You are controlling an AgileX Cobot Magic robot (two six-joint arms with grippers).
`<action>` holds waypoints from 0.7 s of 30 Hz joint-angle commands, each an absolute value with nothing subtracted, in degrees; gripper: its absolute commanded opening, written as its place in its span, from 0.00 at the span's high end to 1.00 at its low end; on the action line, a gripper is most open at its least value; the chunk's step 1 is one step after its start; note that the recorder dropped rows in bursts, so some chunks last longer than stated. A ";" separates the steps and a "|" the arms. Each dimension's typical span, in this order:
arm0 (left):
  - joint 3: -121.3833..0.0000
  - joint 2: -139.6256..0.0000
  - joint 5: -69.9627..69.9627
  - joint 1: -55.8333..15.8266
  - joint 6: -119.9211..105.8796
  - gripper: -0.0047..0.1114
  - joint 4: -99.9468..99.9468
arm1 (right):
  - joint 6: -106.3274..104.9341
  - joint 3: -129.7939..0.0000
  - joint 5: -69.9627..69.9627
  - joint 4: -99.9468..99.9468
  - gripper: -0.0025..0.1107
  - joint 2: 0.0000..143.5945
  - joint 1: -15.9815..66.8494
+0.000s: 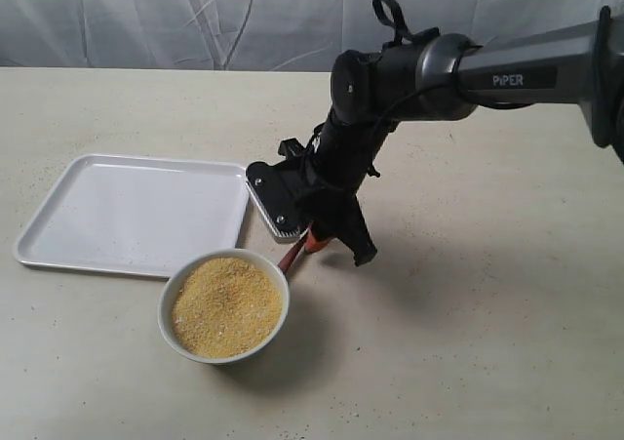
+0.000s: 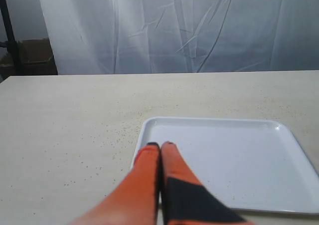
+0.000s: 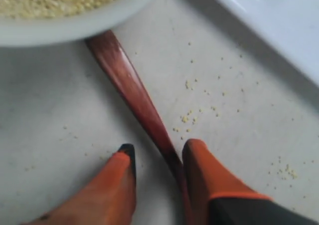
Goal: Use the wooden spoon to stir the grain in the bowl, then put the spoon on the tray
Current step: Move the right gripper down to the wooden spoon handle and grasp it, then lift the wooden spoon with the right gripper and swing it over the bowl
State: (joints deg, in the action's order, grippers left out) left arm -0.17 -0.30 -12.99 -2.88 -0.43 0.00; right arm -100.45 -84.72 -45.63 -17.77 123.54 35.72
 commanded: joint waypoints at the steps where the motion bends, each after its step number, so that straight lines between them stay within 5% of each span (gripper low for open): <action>1: 0.00 0.00 -12.40 -2.92 -0.45 0.96 0.00 | -100.96 -85.11 -42.93 -16.50 0.70 125.40 35.75; 5: 0.00 0.00 -12.40 -2.92 -0.45 0.96 0.00 | -100.96 -85.11 -42.56 -16.50 0.77 126.62 35.75; 9: 0.00 0.00 -12.40 -2.92 -0.45 0.96 0.00 | -100.14 -85.11 -42.68 -16.50 0.98 126.38 35.75; 21: 0.00 0.00 -12.40 -2.92 -0.45 0.96 0.00 | -41.11 -89.75 -38.02 0.00 0.99 115.63 36.08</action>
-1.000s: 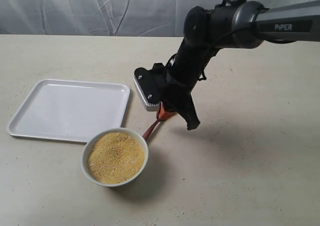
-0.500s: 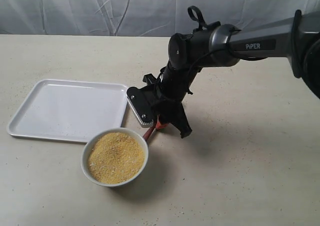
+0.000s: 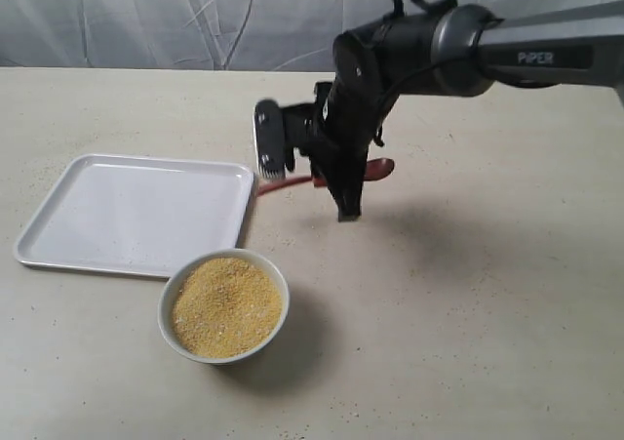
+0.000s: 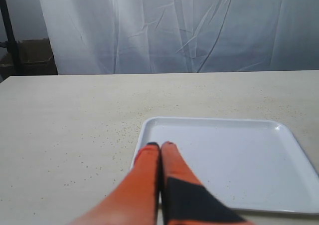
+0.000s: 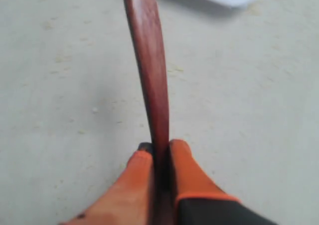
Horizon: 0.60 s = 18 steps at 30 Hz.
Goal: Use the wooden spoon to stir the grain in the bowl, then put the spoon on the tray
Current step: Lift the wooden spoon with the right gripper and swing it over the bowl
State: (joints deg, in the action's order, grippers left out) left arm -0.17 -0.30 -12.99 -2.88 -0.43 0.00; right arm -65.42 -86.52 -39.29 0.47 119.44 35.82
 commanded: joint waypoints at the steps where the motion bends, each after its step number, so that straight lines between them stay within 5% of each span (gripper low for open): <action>1: 0.00 0.00 -12.40 -2.92 -0.45 0.96 0.00 | -35.13 -90.81 -38.39 -3.56 0.99 115.04 36.21; 9: 0.00 0.00 -12.40 -2.92 -0.45 0.96 0.00 | -23.49 -92.78 -46.40 -30.18 0.99 113.85 37.78; 18: 0.00 0.00 -12.40 -2.92 -0.45 0.96 0.00 | -6.33 -87.86 -39.59 -24.24 0.99 112.61 46.66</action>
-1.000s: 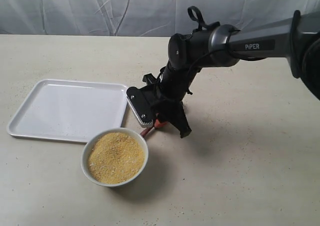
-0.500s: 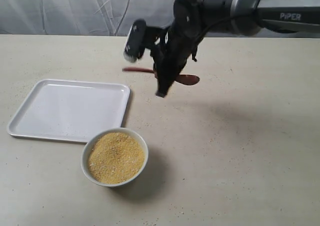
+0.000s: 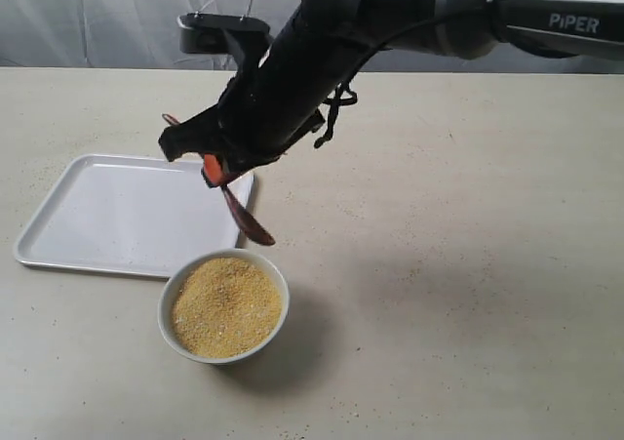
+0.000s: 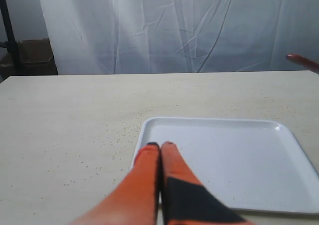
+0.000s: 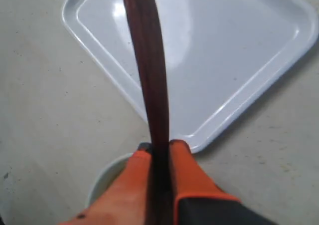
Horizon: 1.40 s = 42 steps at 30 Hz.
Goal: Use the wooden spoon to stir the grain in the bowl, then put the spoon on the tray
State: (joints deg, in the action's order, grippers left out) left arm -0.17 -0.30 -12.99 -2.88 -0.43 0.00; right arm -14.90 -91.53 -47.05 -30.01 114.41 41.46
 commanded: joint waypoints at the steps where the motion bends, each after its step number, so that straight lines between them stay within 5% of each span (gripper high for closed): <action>1: 0.00 0.00 -12.40 -2.92 -0.45 0.96 0.00 | 2.06 -86.69 -37.17 -18.01 0.99 112.37 48.17; 5: 0.00 0.00 -12.40 -2.92 -0.45 0.96 0.00 | 49.35 -84.70 -38.35 22.68 0.99 112.37 55.54; 8: 0.00 0.00 -12.40 -2.92 -0.45 0.96 0.00 | 67.30 -84.70 -39.30 35.14 0.99 112.59 58.98; 26: 0.00 0.00 -12.40 -2.92 -0.45 0.96 0.00 | 77.05 -81.81 -39.00 32.54 0.97 115.96 60.09; 33: 0.00 0.00 -12.40 -2.92 -0.45 0.96 0.00 | 76.39 -81.81 -41.26 30.52 0.68 117.20 60.09; 42: 0.00 0.00 -12.40 -2.92 -0.45 0.96 0.00 | 72.57 -81.81 -40.21 29.36 0.50 114.75 60.09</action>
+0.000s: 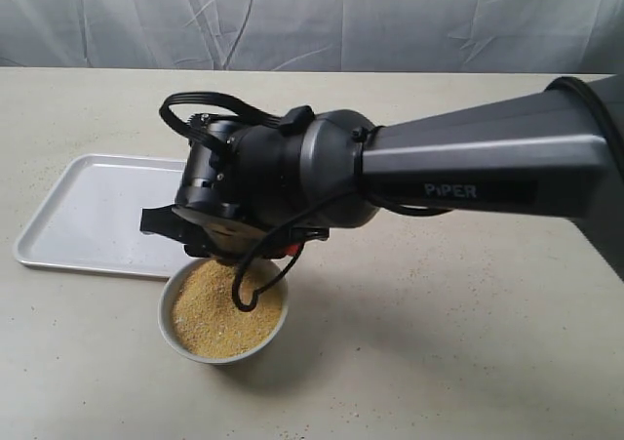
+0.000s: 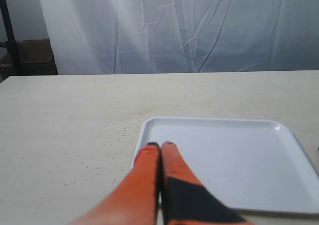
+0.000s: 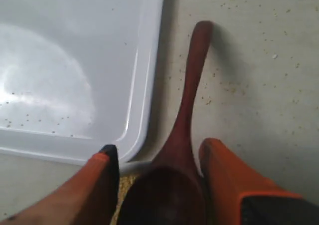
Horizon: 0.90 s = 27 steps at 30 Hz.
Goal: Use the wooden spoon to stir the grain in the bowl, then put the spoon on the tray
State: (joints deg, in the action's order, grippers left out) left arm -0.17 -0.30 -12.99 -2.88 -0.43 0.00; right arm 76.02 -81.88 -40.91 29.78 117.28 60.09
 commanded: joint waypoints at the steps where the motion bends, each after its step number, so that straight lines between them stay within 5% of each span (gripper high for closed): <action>1: 0.00 0.00 -12.40 -2.92 -0.45 0.96 0.00 | 71.46 -81.81 -39.86 29.21 0.50 114.00 60.09; 10: 0.00 0.00 -12.40 -2.92 -0.45 0.96 0.00 | 64.39 -81.81 -41.01 32.66 0.50 109.97 58.46; 21: 0.00 0.00 -12.40 -2.92 -0.45 0.96 0.00 | 64.39 -81.81 -32.23 25.11 0.50 114.44 41.25; 27: 0.00 0.00 -12.40 -2.92 -0.45 0.96 0.00 | 64.39 -83.74 -29.93 25.73 0.50 120.11 38.61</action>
